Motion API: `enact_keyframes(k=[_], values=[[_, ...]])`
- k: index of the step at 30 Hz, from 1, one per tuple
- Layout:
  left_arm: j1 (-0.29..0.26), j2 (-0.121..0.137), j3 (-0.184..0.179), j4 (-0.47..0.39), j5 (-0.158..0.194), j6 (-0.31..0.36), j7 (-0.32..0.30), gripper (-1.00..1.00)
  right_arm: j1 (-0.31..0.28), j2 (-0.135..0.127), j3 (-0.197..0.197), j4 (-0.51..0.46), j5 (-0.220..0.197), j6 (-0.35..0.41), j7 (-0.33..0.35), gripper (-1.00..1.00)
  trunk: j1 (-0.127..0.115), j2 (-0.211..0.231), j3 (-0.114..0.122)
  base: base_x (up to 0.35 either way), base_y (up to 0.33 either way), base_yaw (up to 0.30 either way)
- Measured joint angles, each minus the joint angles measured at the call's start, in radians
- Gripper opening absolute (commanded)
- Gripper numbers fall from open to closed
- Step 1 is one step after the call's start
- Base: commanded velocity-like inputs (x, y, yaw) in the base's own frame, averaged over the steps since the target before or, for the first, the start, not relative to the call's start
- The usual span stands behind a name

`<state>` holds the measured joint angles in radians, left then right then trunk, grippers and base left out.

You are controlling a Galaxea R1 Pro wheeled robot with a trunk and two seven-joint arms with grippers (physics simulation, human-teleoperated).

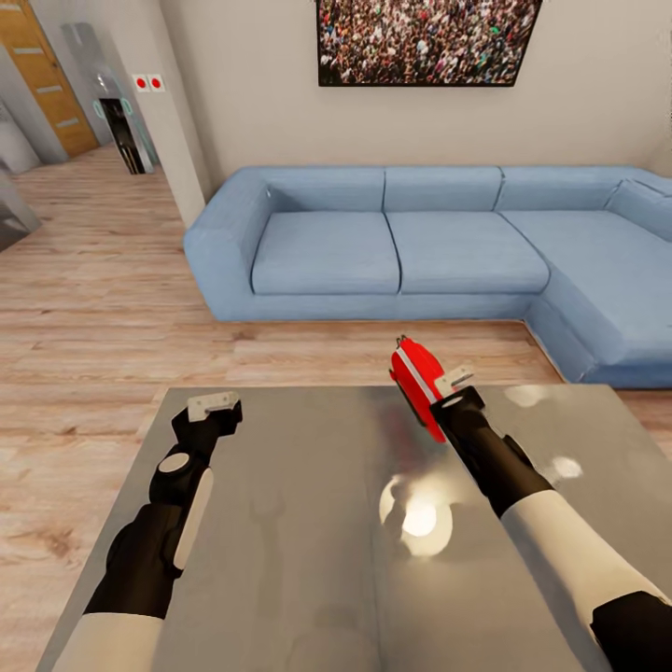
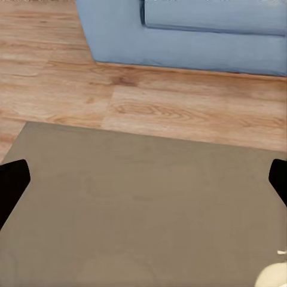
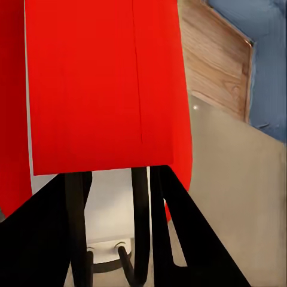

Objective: Turn on the radio receiver that's on the table in the living room.

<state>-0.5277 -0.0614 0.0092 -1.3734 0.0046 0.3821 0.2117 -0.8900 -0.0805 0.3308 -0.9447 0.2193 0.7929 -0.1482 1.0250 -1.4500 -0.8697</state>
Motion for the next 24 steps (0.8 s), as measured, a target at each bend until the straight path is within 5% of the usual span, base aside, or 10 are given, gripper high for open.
enact_keyframes(k=[24], values=[[0.0,-0.002,-0.002,0.018,0.0,0.0,-0.001,1.0,0.041,0.01,0.057,-0.03,-0.003,-0.026,-0.106,-1.0,0.0,0.0,0.038,0.0,0.0,0.0]])
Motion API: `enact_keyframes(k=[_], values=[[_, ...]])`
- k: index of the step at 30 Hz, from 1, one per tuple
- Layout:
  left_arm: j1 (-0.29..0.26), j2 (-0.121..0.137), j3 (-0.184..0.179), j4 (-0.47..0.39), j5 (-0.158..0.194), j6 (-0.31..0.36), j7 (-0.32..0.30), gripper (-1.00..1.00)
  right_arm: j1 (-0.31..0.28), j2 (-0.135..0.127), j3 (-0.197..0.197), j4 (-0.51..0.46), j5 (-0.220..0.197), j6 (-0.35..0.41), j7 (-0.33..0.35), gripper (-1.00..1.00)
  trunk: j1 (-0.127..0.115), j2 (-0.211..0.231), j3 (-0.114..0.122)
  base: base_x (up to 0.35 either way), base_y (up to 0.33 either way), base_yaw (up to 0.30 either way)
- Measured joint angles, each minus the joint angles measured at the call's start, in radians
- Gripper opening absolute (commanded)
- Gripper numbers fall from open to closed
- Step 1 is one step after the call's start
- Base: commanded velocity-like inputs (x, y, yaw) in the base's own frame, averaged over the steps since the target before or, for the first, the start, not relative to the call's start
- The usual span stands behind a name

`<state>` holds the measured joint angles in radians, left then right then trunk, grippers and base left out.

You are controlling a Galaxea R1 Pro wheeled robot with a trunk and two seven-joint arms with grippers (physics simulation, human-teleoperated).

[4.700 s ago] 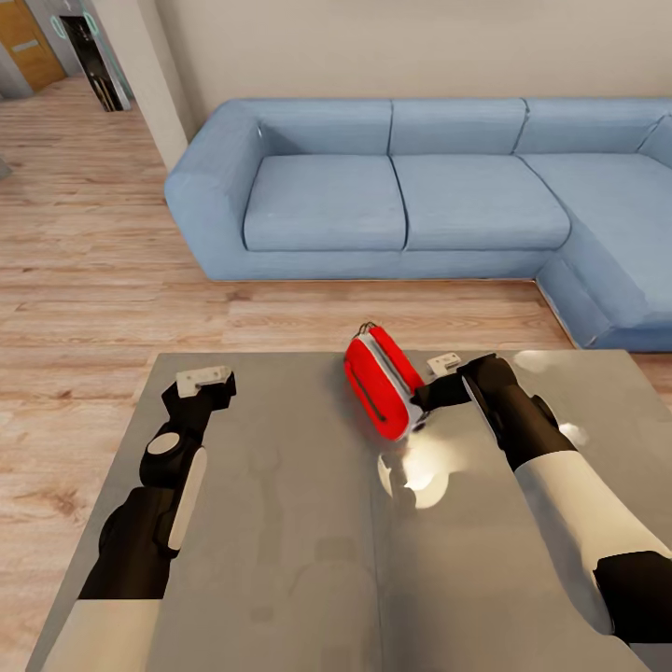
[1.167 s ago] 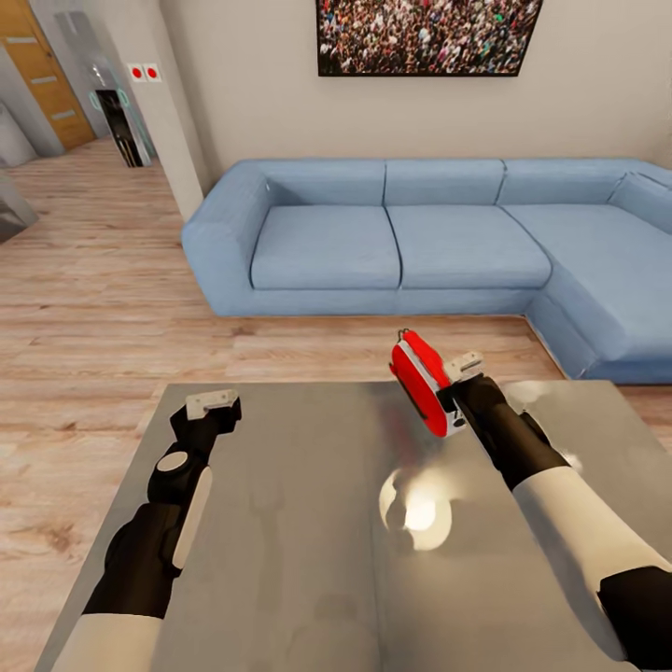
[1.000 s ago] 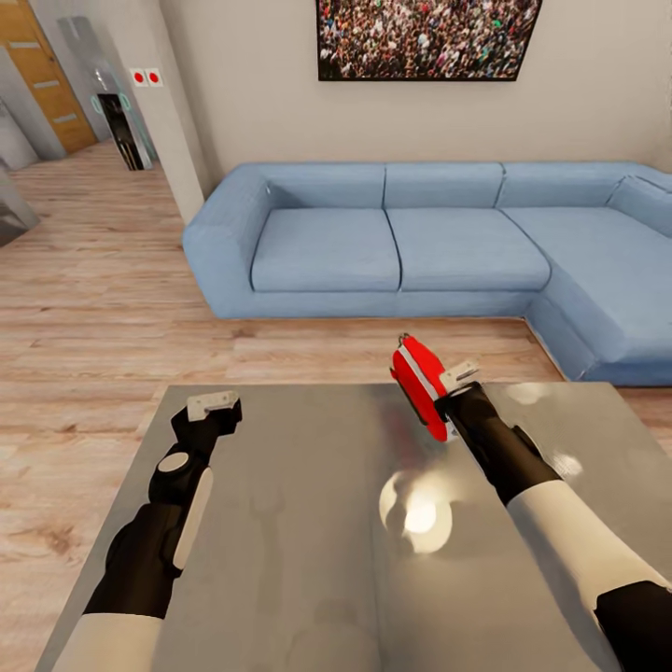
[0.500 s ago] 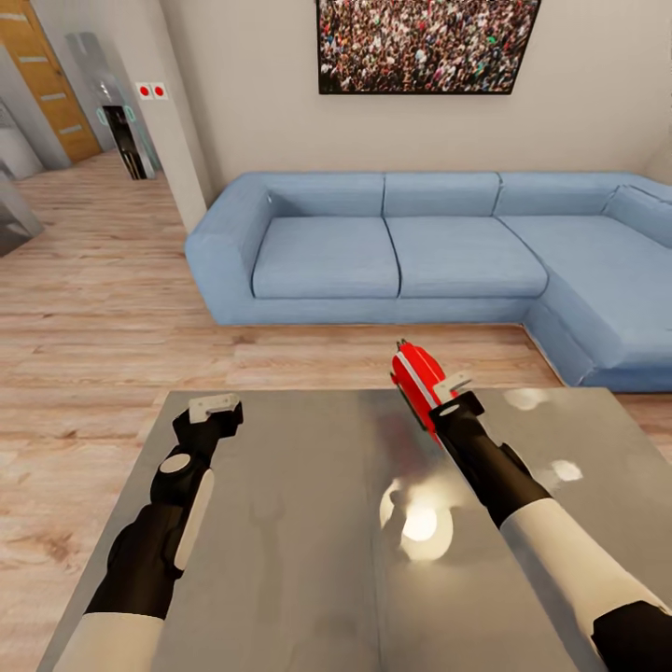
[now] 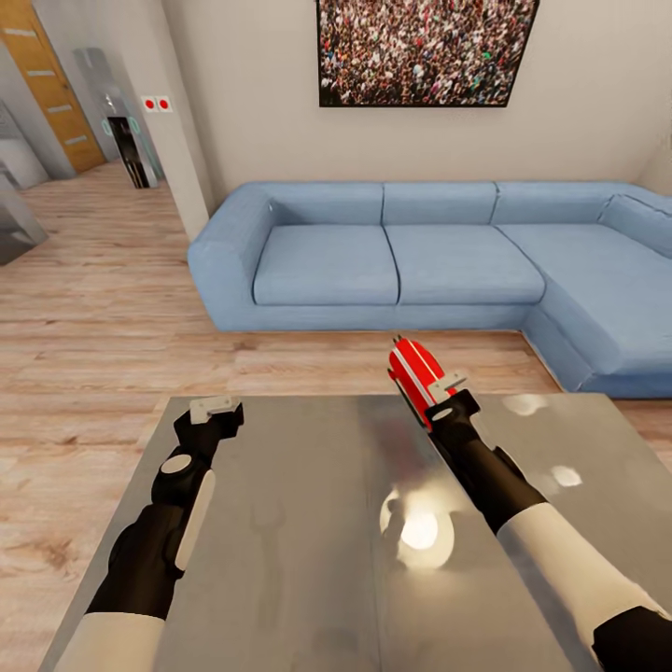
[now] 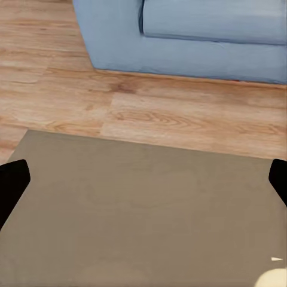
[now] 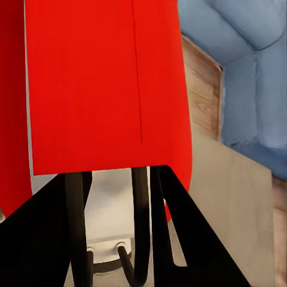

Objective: Turn on the radio receiver that's on the table in the living room.

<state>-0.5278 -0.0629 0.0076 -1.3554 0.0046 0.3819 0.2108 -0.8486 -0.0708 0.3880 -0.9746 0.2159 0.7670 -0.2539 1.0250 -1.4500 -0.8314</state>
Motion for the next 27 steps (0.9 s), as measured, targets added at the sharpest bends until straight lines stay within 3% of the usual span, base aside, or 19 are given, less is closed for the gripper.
enact_keyframes(k=[27], values=[[0.0,0.0,-0.015,-0.017,-0.001,0.0,0.001,1.0,0.0,0.009,0.0,-0.047,0.004,0.001,-0.007,-1.0,0.0,0.0,0.043,0.0,0.0,0.0]])
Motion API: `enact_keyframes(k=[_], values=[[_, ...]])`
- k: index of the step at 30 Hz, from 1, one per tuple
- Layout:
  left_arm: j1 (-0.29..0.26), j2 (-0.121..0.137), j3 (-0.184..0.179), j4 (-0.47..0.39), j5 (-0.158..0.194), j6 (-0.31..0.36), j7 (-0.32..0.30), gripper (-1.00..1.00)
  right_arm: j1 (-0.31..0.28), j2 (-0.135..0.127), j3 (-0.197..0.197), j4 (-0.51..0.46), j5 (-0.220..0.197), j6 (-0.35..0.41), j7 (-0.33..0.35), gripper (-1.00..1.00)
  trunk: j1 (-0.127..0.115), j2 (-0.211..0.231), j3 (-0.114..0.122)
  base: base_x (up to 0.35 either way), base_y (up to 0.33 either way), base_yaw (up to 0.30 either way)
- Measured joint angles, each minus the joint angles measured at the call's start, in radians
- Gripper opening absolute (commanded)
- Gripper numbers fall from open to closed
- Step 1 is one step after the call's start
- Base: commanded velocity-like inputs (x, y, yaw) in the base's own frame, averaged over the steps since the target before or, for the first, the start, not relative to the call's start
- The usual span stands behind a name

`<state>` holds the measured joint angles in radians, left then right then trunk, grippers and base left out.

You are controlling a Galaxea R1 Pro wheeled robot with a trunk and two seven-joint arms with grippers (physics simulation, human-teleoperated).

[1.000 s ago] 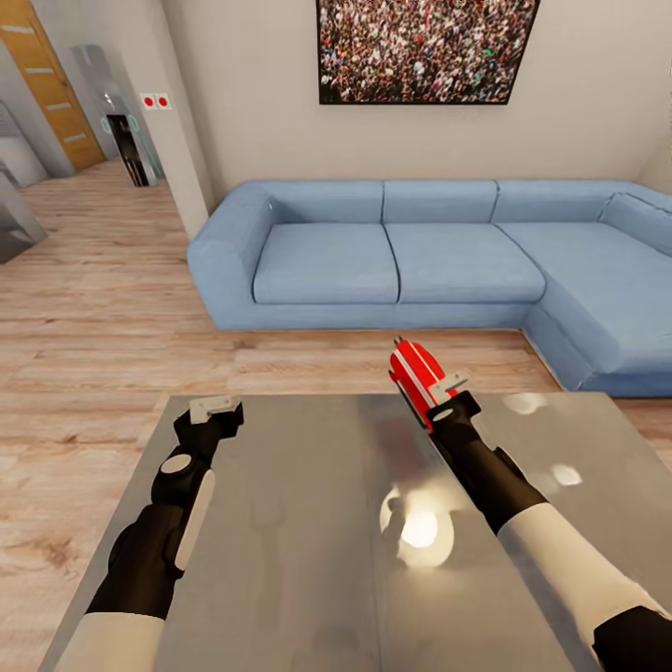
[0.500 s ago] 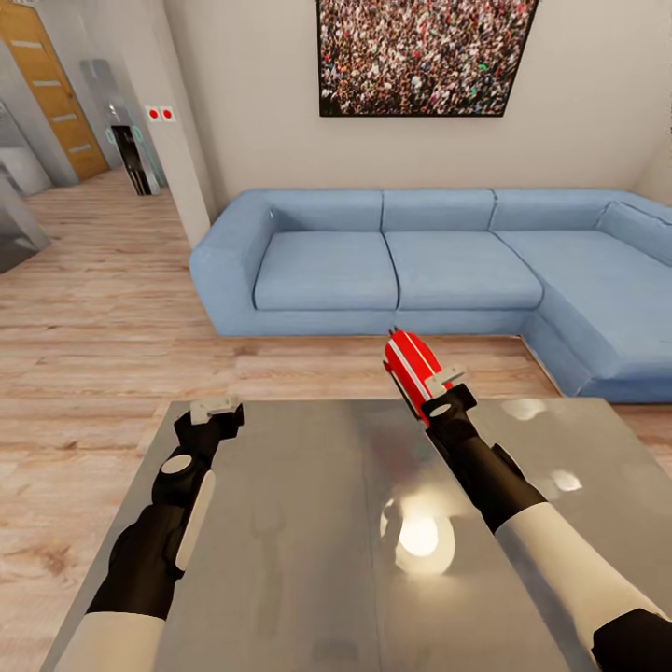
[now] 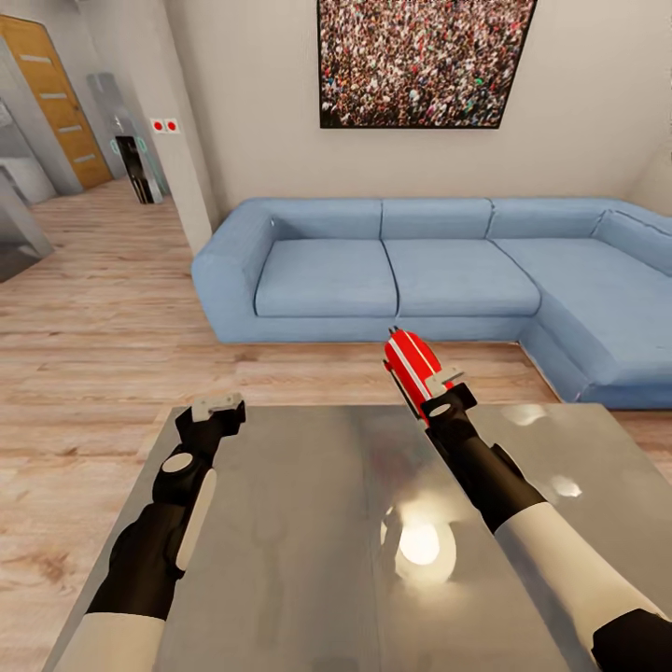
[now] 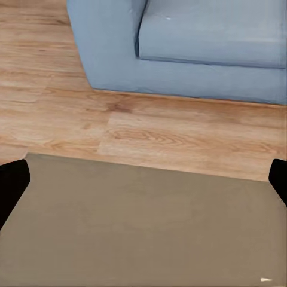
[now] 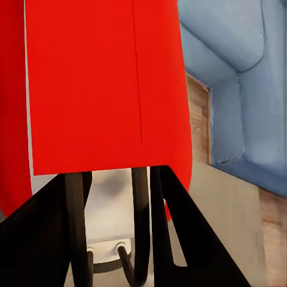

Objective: Turn on the radio receiver that's on the table in the living room.

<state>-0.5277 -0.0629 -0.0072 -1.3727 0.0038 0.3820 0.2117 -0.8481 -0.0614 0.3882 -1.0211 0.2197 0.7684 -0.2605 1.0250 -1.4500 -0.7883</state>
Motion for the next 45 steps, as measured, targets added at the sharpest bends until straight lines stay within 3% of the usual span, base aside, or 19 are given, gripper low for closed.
enact_keyframes(k=[6,11,24,29,35,45], values=[[0.0,0.0,-0.03,0.002,0.001,0.001,0.0,1.0,0.0,0.004,0.01,0.0,-0.001,-0.001,-0.074,-1.0,0.0,0.0,0.01,0.0,0.0,0.0],[0.0,-0.001,-0.036,0.003,0.001,0.001,0.0,1.0,0.0,0.011,0.085,0.001,-0.004,-0.003,-0.171,-1.0,0.0,0.0,0.018,0.0,0.0,0.0],[0.0,-0.002,-0.037,0.005,0.001,0.002,0.0,1.0,0.038,0.019,0.194,0.002,-0.005,-0.004,-0.352,-1.0,0.0,0.0,0.038,0.0,0.0,0.0],[0.0,-0.003,-0.05,0.005,0.001,0.003,0.0,1.0,0.066,0.041,0.26,0.002,-0.008,-0.007,-0.456,-1.0,0.0,0.0,0.046,0.0,0.0,0.0],[0.0,-0.003,-0.062,0.004,0.001,0.004,0.0,1.0,0.081,0.053,0.331,0.004,-0.009,-0.008,-0.513,-1.0,0.0,0.0,0.056,0.0,0.0,0.0],[0.0,-0.003,-0.063,0.004,0.001,0.005,0.001,1.0,0.139,0.058,0.35,0.008,-0.007,-0.008,-0.652,-1.0,0.0,0.0,0.072,0.0,0.0,0.0]])
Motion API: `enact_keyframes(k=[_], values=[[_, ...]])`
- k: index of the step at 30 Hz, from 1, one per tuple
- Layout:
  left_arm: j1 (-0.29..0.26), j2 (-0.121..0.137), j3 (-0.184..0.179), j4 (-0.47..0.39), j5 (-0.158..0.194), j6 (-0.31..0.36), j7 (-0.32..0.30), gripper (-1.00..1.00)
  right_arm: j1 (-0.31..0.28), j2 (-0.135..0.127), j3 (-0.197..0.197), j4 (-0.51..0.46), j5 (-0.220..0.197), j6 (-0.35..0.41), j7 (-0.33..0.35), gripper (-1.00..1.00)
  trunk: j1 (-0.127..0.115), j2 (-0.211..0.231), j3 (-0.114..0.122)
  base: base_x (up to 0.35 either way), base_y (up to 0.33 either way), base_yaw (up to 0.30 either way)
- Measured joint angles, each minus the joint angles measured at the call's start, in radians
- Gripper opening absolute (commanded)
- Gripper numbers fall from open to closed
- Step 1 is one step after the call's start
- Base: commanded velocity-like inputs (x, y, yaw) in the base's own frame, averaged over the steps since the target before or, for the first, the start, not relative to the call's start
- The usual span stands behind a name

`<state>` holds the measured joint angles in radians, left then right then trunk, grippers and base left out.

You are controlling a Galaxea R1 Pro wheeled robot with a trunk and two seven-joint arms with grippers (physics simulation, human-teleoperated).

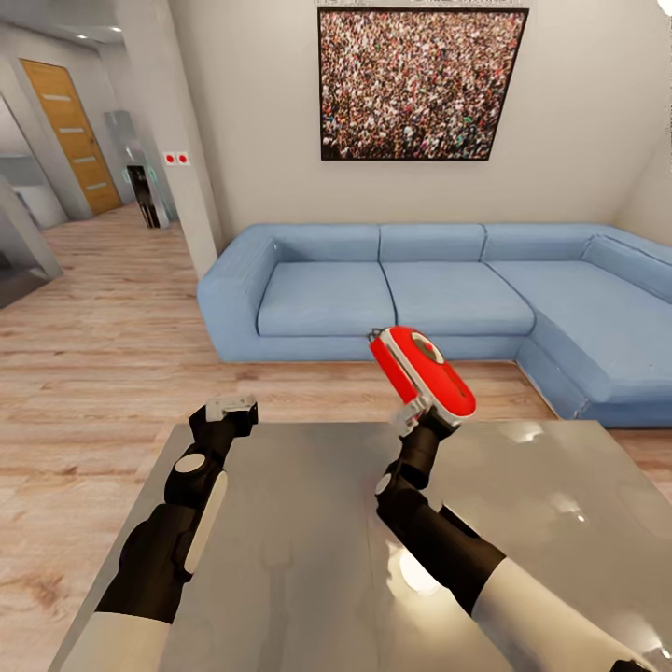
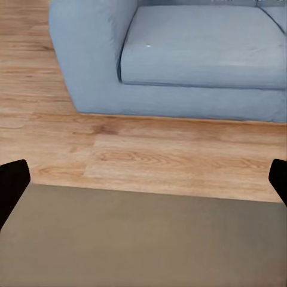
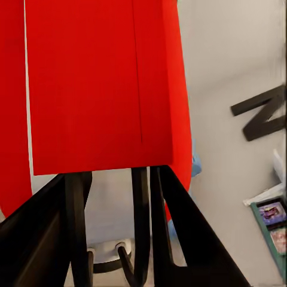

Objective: Turn on the radio receiver that's on the table in the living room.

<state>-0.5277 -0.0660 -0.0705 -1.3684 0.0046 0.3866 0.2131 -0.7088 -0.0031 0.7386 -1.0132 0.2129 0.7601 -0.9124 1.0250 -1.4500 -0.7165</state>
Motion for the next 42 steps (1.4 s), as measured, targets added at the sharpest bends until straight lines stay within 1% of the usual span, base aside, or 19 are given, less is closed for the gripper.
enact_keyframes(k=[3,5,6,8,9,10,13,16,21,22,24,25,26,29,32,40,42], values=[[0.0,0.0,0.0,0.001,0.0,0.0,0.0,1.0,0.018,-0.001,0.005,0.0,0.001,-0.001,-0.039,-1.0,0.0,0.0,0.005,0.0,0.0,0.0],[0.0,0.0,0.0,0.002,0.0,0.0,0.0,1.0,0.034,-0.001,0.023,0.0,-0.002,-0.016,-0.076,-1.0,0.0,0.0,0.008,0.0,0.0,0.0],[0.0,0.0,0.0,0.002,0.0,0.0,0.0,1.0,0.037,-0.001,0.031,0.0,0.005,-0.02,-0.088,-1.0,0.0,0.0,0.01,0.0,0.0,0.0],[0.0,0.0,0.0,0.002,0.0,0.0,0.0,1.0,0.047,-0.001,0.073,0.0,0.007,-0.049,-0.134,-1.0,0.0,0.0,0.013,0.0,0.0,0.0],[0.0,0.0,0.0,0.001,0.0,0.0,0.0,1.0,0.051,-0.001,0.086,0.0,0.011,-0.054,-0.146,-1.0,0.0,0.0,0.014,0.0,0.0,0.0],[0.0,0.0,0.0,0.001,0.0,0.0,0.0,1.0,0.06,-0.001,0.105,0.0,0.005,-0.063,-0.169,-1.0,0.0,0.0,0.016,0.0,0.0,0.0],[0.0,0.0,0.0,0.0,0.0,0.0,0.0,1.0,0.083,-0.001,0.139,0.0,0.007,-0.075,-0.219,-1.0,0.0,0.0,0.021,0.0,0.0,0.0],[0.0,0.0,0.0,0.0,0.0,-0.001,0.0,1.0,0.103,-0.001,0.157,0.001,0.005,-0.079,-0.256,-1.0,0.0,0.0,0.026,0.0,0.0,0.0],[0.0,0.0,0.0,0.0,0.0,0.0,0.0,1.0,0.124,0.001,0.18,0.002,0.005,-0.08,-0.293,-1.0,0.0,0.0,0.034,0.0,0.0,0.0],[0.0,0.0,0.0,0.0,0.0,-0.001,0.0,1.0,0.13,0.001,0.193,0.001,0.005,-0.08,-0.31,-1.0,0.0,0.0,0.035,0.0,0.0,0.0],[0.0,0.0,-0.001,0.0,0.0,-0.001,0.0,1.0,0.14,0.002,0.24,0.001,0.009,-0.078,-0.358,-1.0,0.0,0.0,0.038,0.0,0.0,0.0],[0.0,0.0,-0.001,0.001,0.0,-0.001,0.0,1.0,0.141,0.002,0.256,0.002,0.01,-0.078,-0.372,-1.0,0.0,0.0,0.04,0.0,0.0,0.0],[0.0,0.0,-0.001,0.001,0.0,-0.001,0.0,1.0,0.144,0.002,0.284,0.002,0.005,-0.078,-0.396,-1.0,0.0,0.0,0.042,0.0,0.0,0.0],[0.0,0.0,-0.002,0.001,0.0,0.0,0.0,1.0,0.149,0.002,0.342,0.002,0.005,-0.077,-0.441,-1.0,0.0,0.0,0.046,0.0,0.0,0.0],[0.0,0.0,-0.003,0.002,0.0,-0.001,0.0,1.0,0.156,0.008,0.363,0.004,-0.003,-0.076,-0.459,-1.0,0.0,0.0,0.051,0.0,0.0,0.0],[0.0,0.0,-0.008,0.004,0.0,-0.001,0.0,1.0,0.183,0.021,0.374,0.035,-0.012,-0.077,-0.467,-1.0,0.0,0.0,0.064,0.0,0.0,0.0],[0.0,0.0,-0.009,0.005,0.0,-0.002,0.0,1.0,0.193,0.032,0.376,0.062,-0.015,-0.078,-0.467,-1.0,0.0,0.0,0.067,0.0,0.0,0.0]])
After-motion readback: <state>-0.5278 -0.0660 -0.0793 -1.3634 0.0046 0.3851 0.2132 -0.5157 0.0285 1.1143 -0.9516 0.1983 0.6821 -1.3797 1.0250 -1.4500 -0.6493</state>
